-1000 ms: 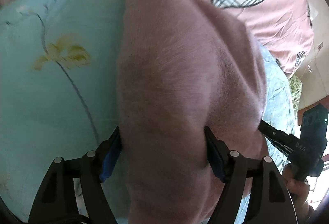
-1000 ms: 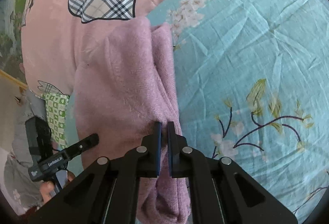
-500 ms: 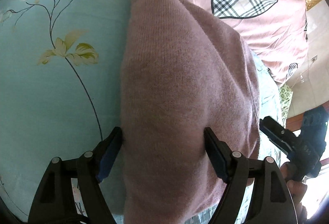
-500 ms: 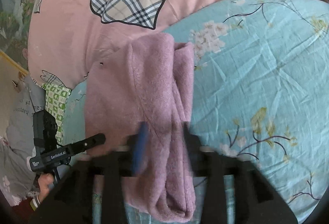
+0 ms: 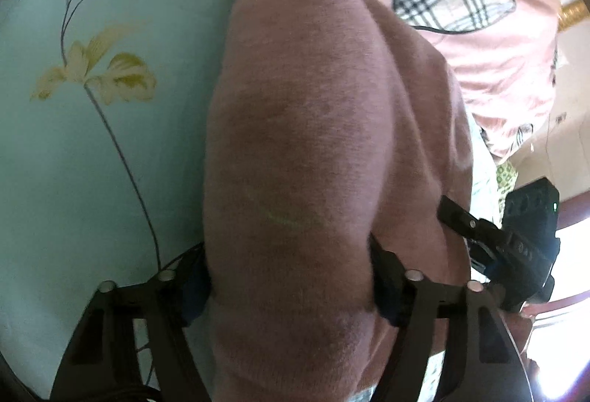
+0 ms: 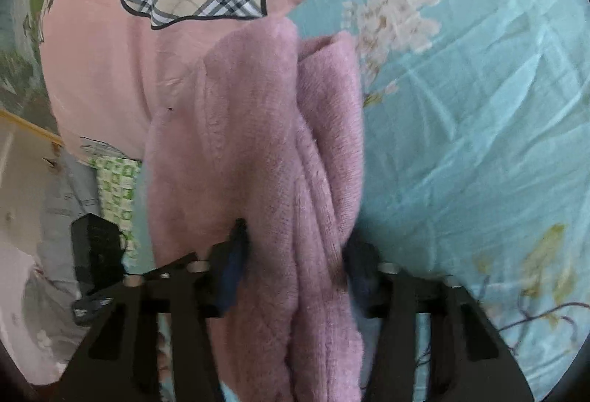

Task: Fold small clothes
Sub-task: 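Lift the held sweater bundle with both grippers and fold it over onto itself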

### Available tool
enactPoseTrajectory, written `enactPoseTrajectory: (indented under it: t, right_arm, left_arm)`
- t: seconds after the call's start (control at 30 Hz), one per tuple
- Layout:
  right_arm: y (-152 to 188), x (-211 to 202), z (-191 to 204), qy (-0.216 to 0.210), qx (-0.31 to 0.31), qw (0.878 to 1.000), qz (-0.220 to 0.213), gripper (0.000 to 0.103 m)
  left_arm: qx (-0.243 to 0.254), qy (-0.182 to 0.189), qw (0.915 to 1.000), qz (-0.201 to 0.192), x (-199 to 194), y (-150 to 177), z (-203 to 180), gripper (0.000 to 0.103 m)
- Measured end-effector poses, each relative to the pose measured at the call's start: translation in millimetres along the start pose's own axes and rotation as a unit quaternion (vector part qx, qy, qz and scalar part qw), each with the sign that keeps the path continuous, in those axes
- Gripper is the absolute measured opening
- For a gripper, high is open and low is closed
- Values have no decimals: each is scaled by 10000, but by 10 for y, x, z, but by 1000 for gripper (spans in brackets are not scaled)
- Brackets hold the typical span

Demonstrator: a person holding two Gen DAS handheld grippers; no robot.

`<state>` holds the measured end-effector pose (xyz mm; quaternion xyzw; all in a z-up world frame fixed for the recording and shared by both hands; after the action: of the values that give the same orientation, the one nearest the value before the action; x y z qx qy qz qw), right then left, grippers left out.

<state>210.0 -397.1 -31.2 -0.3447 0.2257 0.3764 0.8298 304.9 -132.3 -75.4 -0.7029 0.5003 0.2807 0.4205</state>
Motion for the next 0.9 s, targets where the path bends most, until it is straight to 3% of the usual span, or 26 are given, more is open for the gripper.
enactPoseTrajectory:
  t: [0.1,0.23,0.37,0.73,0.9]
  right_arm:
    - [32,-83,42,-185,155,9997,-76,32]
    - [116,-267,243,-499,155,9984,-220,30]
    - [267,-272,605,-574,38,9981,-200,29]
    - [1106,269,1820,-1336,-494,9892,356,29]
    - [1470,693,1974,-1295,-518,9869,815,29]
  left_arm:
    - [138,117,9997,-137,-118,38,-31,55]
    - [89,368,9985,-393,-426,103,21,49]
    - [100,396,9971,-648,-865,211,178,47]
    - [-276,17,9913,-1285,-2320,785,1325,47]
    - [-586,-129,9919,-1118,-2445,1174,1860,47]
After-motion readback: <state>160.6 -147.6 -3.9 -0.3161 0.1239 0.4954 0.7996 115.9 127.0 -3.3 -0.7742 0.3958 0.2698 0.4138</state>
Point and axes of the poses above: each gripper's, at about its wrist camera, not at the fingertips, and x roughly the way its jaws point, z to its left, y to its underside, the point moved 4 cm from there along x, roughly the way its jaws point, and after that the axes turned 2 degrees about -z, right-handed, at the moved point
